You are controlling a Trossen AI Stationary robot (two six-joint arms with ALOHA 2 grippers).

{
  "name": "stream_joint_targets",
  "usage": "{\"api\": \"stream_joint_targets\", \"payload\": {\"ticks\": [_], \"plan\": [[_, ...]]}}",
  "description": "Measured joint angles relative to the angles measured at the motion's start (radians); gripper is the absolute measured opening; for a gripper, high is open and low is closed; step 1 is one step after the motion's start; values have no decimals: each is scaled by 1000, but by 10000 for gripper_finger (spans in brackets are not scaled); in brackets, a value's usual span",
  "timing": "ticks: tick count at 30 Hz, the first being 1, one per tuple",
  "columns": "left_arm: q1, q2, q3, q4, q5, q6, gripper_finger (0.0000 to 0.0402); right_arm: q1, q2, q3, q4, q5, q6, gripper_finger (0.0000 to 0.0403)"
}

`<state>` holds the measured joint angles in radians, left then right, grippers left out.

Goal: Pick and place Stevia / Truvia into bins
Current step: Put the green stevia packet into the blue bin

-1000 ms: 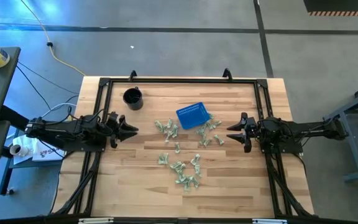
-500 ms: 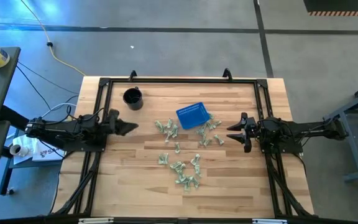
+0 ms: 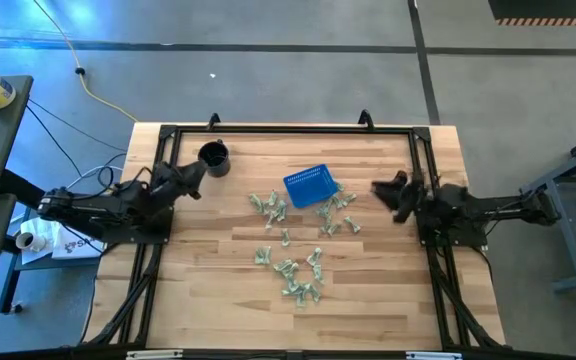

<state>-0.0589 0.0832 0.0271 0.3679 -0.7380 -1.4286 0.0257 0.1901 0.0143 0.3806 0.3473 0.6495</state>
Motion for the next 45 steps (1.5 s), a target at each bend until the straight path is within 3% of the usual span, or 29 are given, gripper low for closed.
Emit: {"api": "stream_joint_targets", "payload": {"ticks": [2, 5, 7, 9, 13, 17, 19, 22, 25, 27, 29, 31, 34, 38, 40, 45], "plan": [[0, 24, 0, 72, 2, 55, 156, -3, 0, 1, 115, 94, 104, 154], [0, 72, 0, 148, 13, 139, 156, -14, 0, 5, 202, 258, -86, 152], [0, 105, 1, 173, 14, 162, 156, -12, 1, 39, 204, 305, -104, 151], [0, 136, 1, 185, 17, 164, 156, -12, 12, 100, 184, 287, -81, 151], [0, 195, 1, 255, 89, 168, 156, -38, 130, 218, 119, 90, -73, 151], [0, 247, 1, 320, 112, 234, 156, -60, 349, 369, 80, 186, -104, 149], [0, 268, 1, 328, 57, 279, 156, -63, 462, 457, 75, 146, -135, 149], [0, 293, 1, 326, 45, 331, 156, -96, 605, 601, -148, 57, -72, 147], [0, 294, 1, 310, 95, 353, 156, -113, 725, 746, -573, 168, 40, 137], [0, 294, 1, 293, 118, 355, 156, -127, 803, 829, -760, 198, 69, 128], [0, 294, 1, 279, 127, 355, 156, -181, 877, 887, -936, 127, 120, 119], [0, 294, 1, 269, 128, 355, 156, -260, 954, 923, -1077, -10, 158, 114], [0, 294, 1, 236, 129, 359, 156, -347, 1036, 948, -1147, -61, 127, 116], [0, 294, 1, 197, 135, 374, 156, -417, 1137, 946, -1148, -138, -57, 141], [0, 294, 1, 197, 147, 382, 156, -430, 1179, 947, -1151, -199, -158, 161], [0, 294, 1, 180, 153, 395, 156, -405, 1281, 942, -1177, -210, -452, 206]]}}
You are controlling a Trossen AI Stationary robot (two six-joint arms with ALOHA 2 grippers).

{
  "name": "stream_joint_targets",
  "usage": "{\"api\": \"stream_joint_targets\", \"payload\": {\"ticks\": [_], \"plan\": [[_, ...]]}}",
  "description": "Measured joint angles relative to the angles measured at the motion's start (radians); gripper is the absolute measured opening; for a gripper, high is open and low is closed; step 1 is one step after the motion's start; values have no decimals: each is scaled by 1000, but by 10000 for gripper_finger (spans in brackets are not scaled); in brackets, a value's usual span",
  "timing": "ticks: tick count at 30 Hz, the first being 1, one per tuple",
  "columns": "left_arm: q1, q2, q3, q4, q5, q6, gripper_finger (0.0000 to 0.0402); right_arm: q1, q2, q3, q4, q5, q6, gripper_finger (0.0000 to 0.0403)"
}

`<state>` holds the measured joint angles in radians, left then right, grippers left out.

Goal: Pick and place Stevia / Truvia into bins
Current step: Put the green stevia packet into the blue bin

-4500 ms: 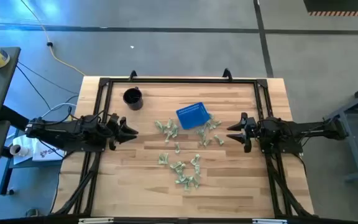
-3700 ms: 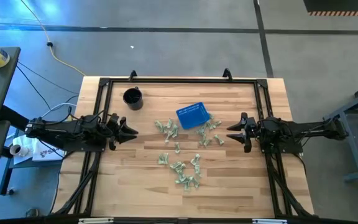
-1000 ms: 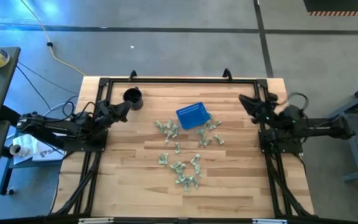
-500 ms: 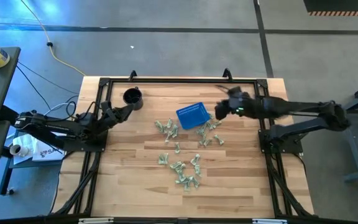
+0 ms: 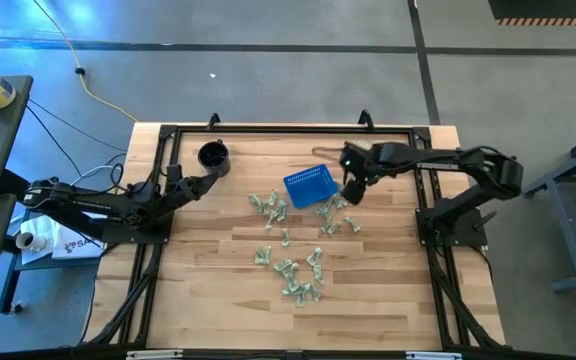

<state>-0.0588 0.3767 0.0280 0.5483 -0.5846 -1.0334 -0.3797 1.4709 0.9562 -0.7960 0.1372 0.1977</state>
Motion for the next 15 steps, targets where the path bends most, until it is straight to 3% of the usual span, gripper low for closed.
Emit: {"api": "stream_joint_targets", "payload": {"ticks": [5, 8, 11, 15], "plan": [[0, 0, 0, -32, -41, 26, 156, 15, 56, -32, 27, 12, -352, 219], [0, 0, 0, -27, -123, 30, 156, 11, 86, -53, 66, -20, -510, 215], [0, 0, 0, -28, -193, 47, 156, -7, 126, -63, 75, -63, -581, 208], [0, 0, 0, -28, -207, 61, 156, -23, 160, -61, 138, -109, -627, 201]]}}
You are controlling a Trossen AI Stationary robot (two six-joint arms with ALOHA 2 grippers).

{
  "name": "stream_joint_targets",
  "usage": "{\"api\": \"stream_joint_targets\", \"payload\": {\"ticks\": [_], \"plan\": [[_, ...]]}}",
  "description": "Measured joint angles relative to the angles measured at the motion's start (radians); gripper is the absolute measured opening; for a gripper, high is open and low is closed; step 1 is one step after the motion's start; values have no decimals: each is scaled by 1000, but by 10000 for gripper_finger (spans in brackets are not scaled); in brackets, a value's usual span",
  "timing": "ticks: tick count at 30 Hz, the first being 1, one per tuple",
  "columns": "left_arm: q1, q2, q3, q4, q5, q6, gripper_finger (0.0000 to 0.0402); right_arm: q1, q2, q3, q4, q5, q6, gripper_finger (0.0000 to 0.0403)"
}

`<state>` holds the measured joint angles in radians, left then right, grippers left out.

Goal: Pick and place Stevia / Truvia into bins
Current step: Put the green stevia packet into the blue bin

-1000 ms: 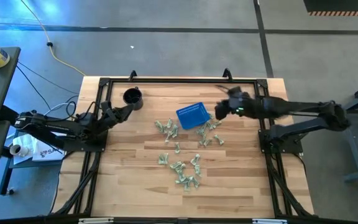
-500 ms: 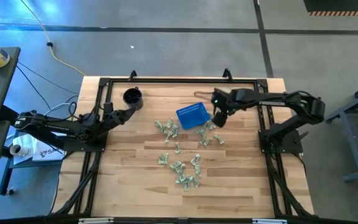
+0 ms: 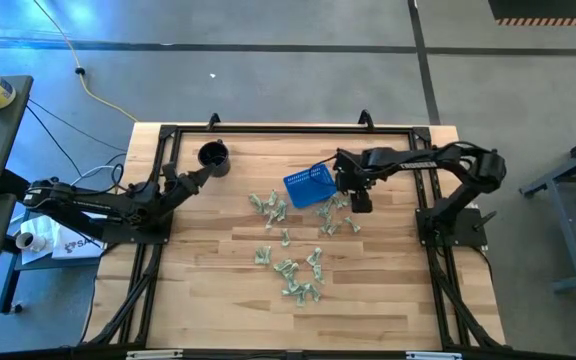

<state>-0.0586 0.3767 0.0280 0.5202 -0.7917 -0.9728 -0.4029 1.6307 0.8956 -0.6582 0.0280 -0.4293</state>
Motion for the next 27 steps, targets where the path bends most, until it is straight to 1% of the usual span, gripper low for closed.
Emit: {"api": "stream_joint_targets", "payload": {"ticks": [7, 10, 12, 14, 19, 21, 22, 24, 27], "plan": [[0, 0, 0, 0, -36, 0, 156, -9, 68, 0, -7, -112, -21, 199], [0, 0, 0, 0, -46, 0, 156, -9, 96, 4, -6, -115, -13, 189], [0, 0, 0, 0, -47, 0, 156, -9, 105, 4, -10, -117, 14, 172], [0, 0, 0, 0, -48, -1, 156, -10, 108, 4, -12, -117, 50, 146], [0, 0, 0, 0, -47, -3, 156, -10, 107, 3, -31, -114, 153, 52], [0, 0, 0, 0, -47, -2, 156, -10, 94, 2, -47, -128, 198, 16], [0, 0, 0, 0, -47, -2, 156, -8, 81, 2, -52, -133, 223, 9], [0, 0, 0, 0, -45, -1, 156, 0, 43, -4, -70, -138, 288, 13], [0, 0, 0, -8, -29, -1, 156, 10, -54, -5, -99, -144, 390, 12]]}}
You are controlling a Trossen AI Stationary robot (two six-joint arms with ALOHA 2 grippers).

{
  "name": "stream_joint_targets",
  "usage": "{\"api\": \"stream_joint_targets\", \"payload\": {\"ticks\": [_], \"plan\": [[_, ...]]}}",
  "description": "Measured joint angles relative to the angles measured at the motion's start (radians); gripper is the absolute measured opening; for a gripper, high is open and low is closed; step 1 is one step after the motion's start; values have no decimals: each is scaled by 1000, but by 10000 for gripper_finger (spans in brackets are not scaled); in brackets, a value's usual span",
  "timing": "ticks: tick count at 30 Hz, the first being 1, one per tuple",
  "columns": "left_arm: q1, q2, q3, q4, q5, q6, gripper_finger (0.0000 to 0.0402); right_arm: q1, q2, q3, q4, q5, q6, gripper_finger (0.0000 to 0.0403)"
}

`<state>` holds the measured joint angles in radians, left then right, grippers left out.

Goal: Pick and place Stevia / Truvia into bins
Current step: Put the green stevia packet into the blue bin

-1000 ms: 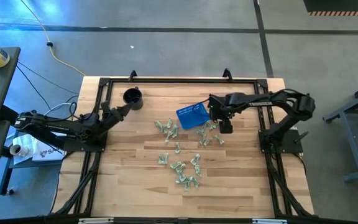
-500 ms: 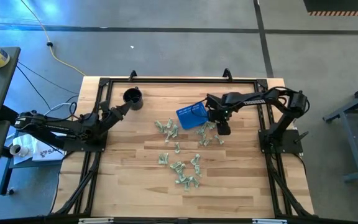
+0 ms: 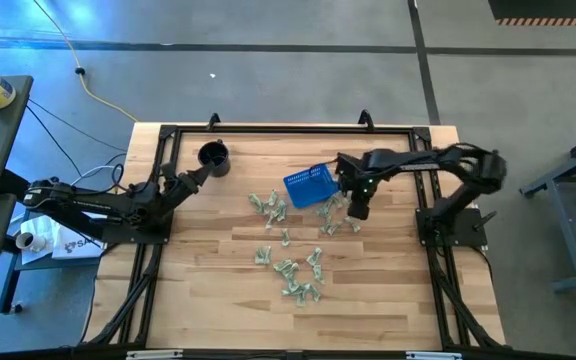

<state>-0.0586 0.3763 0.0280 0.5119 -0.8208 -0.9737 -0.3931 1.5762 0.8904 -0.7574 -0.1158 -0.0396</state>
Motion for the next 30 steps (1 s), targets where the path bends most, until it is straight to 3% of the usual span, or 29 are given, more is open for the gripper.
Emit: {"api": "stream_joint_targets", "payload": {"ticks": [4, 8, 12, 18, 23, 30], "plan": [[0, 0, 0, -22, 24, 0, 156, 16, -120, 24, -4, 33, 153, 6], [0, 0, 0, -28, 37, 0, 156, 32, -146, 109, 92, 57, 255, 3], [0, 0, 0, -33, 62, 0, 156, 43, -54, 218, 183, 55, 263, 6], [0, 0, 0, -34, 131, -3, 156, 40, 142, 355, 99, 34, 231, 14], [0, 0, 0, -34, 162, -48, 156, 54, 201, 449, 48, 54, 213, 73], [0, 0, 0, -37, 163, -70, 156, 68, 157, 483, -127, 285, 128, 194]]}}
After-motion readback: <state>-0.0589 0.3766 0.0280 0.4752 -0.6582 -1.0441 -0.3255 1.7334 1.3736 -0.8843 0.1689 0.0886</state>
